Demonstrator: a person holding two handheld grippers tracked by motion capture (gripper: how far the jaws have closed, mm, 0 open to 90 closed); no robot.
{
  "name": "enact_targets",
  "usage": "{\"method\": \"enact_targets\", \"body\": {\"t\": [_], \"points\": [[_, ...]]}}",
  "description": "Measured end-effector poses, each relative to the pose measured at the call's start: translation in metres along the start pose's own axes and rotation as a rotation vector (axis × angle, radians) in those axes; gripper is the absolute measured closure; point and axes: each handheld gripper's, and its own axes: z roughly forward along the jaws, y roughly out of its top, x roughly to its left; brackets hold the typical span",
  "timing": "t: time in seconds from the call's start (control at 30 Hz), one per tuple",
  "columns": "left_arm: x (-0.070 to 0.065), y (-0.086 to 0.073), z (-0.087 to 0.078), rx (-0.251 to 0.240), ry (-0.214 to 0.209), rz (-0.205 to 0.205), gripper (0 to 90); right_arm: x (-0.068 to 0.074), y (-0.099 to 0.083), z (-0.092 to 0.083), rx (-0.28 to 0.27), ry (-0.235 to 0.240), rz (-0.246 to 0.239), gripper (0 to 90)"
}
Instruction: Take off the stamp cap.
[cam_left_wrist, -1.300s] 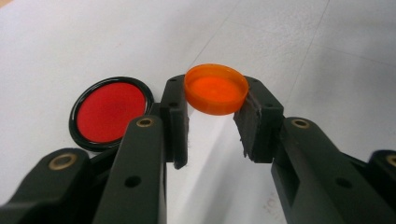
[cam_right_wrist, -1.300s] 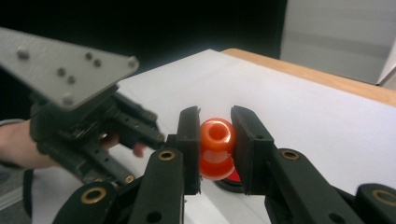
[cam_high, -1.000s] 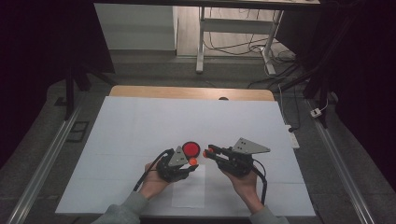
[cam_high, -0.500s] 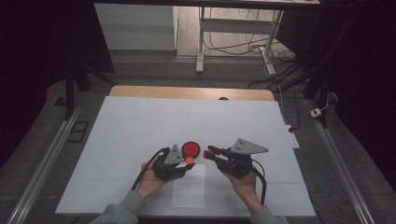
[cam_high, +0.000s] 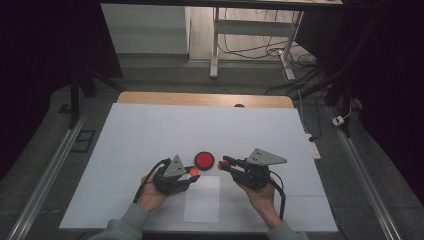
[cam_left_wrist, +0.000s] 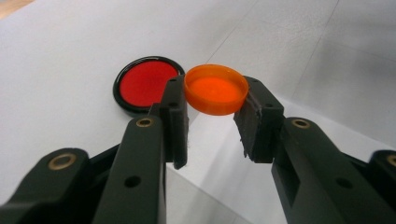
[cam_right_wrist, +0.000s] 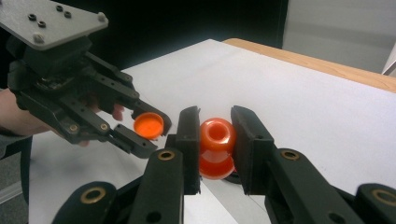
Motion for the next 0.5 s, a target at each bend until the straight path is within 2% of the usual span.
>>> {"method": "enact_targets", "body": {"t": [0.33, 0.5], "points": [[0.005, -0.006, -0.014, -0.012, 0.009, -0.022, 64.8, -0.001, -0.002, 0.001, 0.007, -0.005, -0.004, 72.8], [0.008, -0.014, -0.027, -0.016, 0.022, -0.032, 64.8, -0.002, -0.002, 0.000, 0.004, -0.009, -0.002, 72.8]]}}
